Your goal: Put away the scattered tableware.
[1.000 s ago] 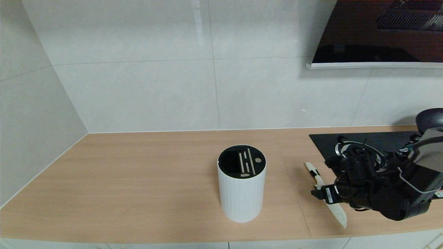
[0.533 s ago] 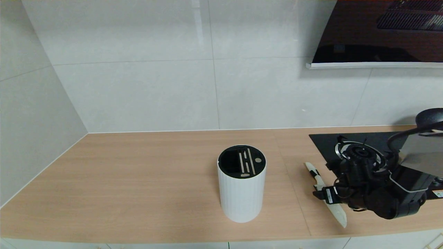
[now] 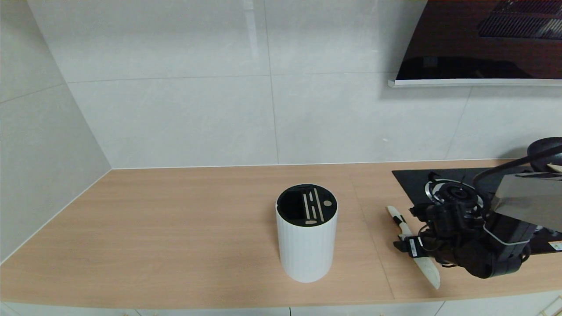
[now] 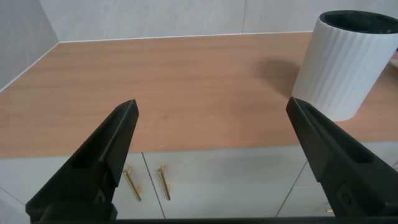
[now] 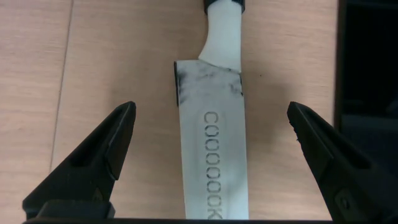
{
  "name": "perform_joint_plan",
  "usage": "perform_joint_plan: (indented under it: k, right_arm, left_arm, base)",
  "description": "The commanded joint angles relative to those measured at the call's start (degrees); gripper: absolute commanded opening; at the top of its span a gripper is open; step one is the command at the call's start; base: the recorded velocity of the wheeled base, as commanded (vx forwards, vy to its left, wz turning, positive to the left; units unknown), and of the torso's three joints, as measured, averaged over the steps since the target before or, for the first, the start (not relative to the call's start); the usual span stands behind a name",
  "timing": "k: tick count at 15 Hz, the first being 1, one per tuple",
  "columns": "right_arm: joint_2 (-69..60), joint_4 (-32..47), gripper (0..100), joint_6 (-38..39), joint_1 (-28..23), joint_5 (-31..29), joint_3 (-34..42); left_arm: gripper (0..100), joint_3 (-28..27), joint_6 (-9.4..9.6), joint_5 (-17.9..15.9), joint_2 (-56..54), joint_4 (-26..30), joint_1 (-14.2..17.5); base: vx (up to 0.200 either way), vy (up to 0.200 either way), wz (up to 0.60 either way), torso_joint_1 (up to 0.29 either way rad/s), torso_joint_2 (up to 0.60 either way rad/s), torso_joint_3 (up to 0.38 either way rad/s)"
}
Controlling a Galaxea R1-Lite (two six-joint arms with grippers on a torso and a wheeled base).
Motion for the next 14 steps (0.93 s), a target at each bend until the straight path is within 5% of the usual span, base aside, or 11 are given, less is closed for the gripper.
perform_joint_plan:
  k: [1,10,11,14]
  right_arm:
    - [1.32,-0.02,100,0.08,0.01,-0.90,-1.00]
    - [2.82,-1.07,100,2.19,-0.16,-1.34,-2.58]
    - [3.08,-1.07,0,2.19,-0.16,-1.34,-2.58]
    - [3.43,-1.07,0,2.19,-0.16,-1.34,-2.32]
  left_arm:
    - [100,0.01,-0.01,0.01,0.00,-0.01,0.01]
    - [100,0.01,-0.01,0.01,0.00,-0.01,0.01]
    - [100,0.01,-0.01,0.01,0.00,-0.01,0.01]
    - [100,0.01,-0.01,0.01,0.00,-0.01,0.01]
  base:
    - [0.000,0.000,0.00,0.000,0.00,0.000]
    - [0.000,0.000,0.00,0.000,0.00,0.000]
    - [0.000,0.000,0.00,0.000,0.00,0.000]
    - [0.000,0.000,0.00,0.000,0.00,0.000]
